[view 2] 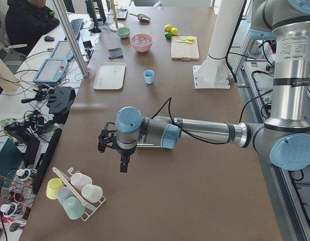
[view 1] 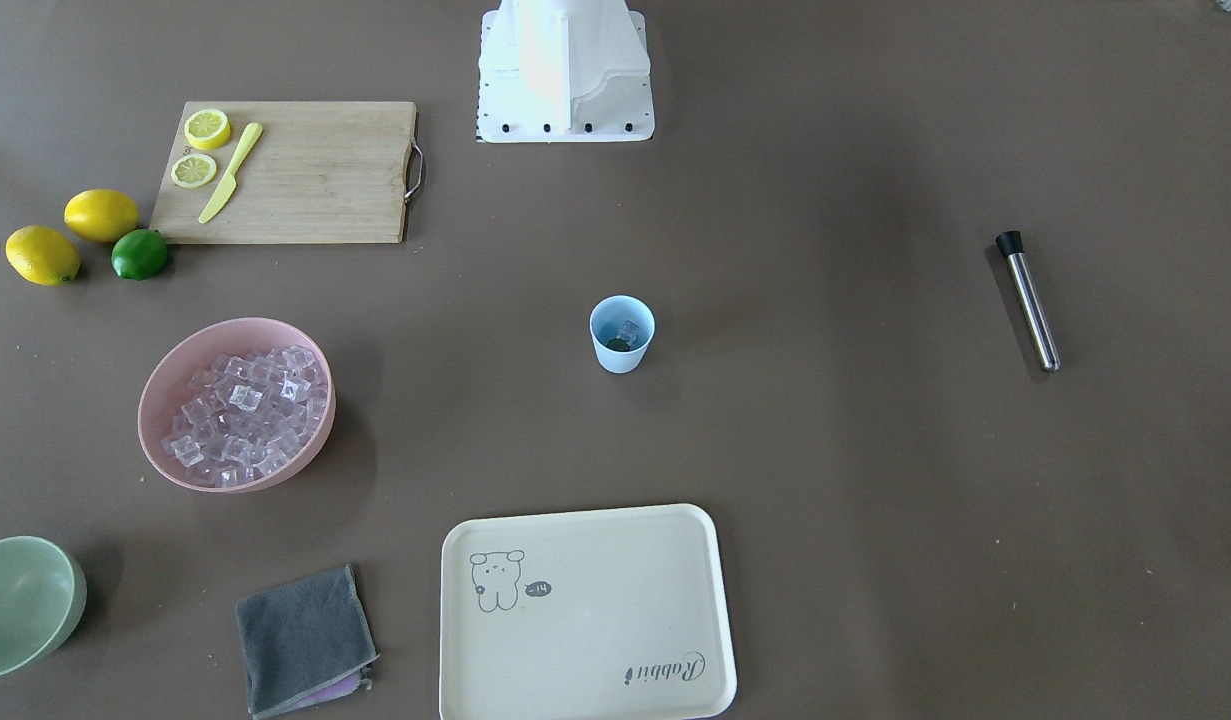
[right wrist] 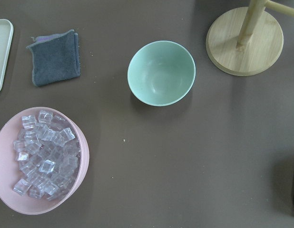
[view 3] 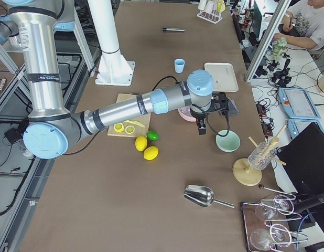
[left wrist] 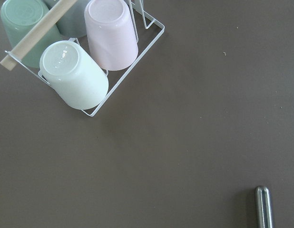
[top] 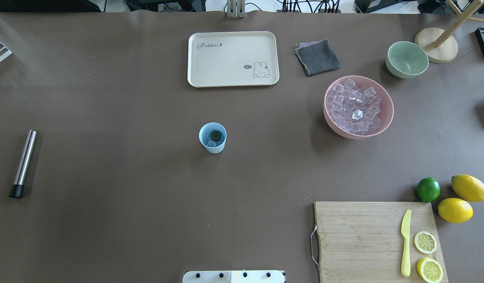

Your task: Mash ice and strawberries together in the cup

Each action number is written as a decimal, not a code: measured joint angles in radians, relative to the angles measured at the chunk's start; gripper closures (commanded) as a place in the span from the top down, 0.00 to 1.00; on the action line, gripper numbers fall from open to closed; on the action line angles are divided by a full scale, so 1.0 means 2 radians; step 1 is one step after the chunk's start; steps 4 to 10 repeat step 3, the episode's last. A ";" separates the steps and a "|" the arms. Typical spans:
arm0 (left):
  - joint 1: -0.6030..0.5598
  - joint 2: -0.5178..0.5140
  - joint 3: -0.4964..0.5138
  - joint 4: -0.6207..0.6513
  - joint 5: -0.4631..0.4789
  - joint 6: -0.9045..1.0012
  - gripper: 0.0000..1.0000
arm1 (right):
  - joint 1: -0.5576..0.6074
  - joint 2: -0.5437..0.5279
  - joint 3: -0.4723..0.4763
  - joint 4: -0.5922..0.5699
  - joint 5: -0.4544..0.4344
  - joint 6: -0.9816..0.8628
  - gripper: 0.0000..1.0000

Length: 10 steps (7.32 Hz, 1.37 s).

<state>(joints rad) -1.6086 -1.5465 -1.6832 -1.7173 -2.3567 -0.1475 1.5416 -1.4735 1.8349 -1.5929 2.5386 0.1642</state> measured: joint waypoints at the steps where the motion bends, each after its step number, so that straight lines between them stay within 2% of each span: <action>1: 0.000 0.002 -0.002 0.001 0.000 0.000 0.98 | -0.002 -0.001 0.001 0.000 -0.004 -0.004 1.00; 3: 0.000 0.005 -0.006 0.003 -0.003 0.000 0.98 | -0.003 -0.002 0.002 -0.001 -0.019 -0.019 1.00; 10: 0.000 0.005 -0.006 0.003 -0.003 0.000 0.98 | -0.003 -0.002 0.002 -0.001 -0.019 -0.019 1.00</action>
